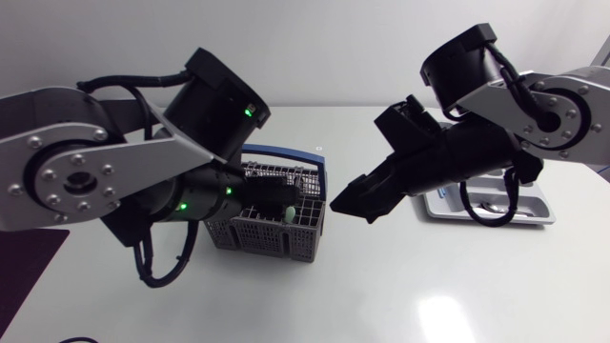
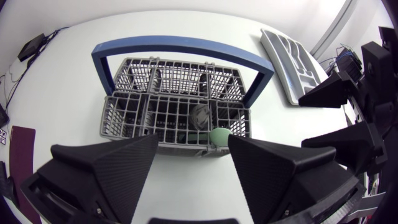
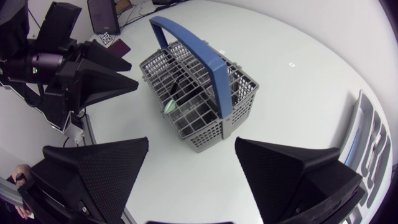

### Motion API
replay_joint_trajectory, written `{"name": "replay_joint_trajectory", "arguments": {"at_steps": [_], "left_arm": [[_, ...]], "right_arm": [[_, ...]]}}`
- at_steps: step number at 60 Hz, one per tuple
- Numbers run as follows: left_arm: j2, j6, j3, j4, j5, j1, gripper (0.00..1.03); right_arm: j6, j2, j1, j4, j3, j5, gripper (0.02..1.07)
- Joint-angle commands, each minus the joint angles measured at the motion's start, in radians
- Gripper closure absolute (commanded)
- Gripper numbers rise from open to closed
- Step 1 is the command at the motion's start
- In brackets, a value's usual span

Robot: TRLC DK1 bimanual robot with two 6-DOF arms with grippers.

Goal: Unload the cutlery basket into the drawer organizer.

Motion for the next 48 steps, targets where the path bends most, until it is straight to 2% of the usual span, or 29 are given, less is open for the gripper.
{"name": "replay_joint_trajectory", "arguments": {"at_steps": [1, 5, 27, 39, 45, 48], "left_arm": [[-0.033, 0.057, -0.044, 0.005, 0.027, 0.017, 0.22], [-0.058, 0.092, -0.060, 0.010, 0.074, 0.037, 0.22], [-0.151, 0.242, -0.124, 0.023, 0.226, 0.148, 0.22], [-0.180, 0.319, -0.186, 0.066, 0.329, 0.220, 0.22], [-0.185, 0.342, -0.212, 0.089, 0.350, 0.232, 0.22], [-0.190, 0.351, -0.221, 0.097, 0.358, 0.241, 0.22]], "right_arm": [[0.028, 0.024, 0.029, -0.017, 0.036, -0.007, 0.06], [0.028, 0.032, 0.050, -0.017, 0.049, -0.010, 0.06], [0.049, 0.108, 0.099, -0.023, 0.082, -0.018, 0.10], [0.054, 0.124, 0.147, -0.016, 0.096, 0.022, 0.10], [0.072, 0.128, 0.167, 0.013, 0.104, 0.052, 0.10], [0.085, 0.164, 0.167, -0.026, 0.135, 0.059, 0.10]]}}
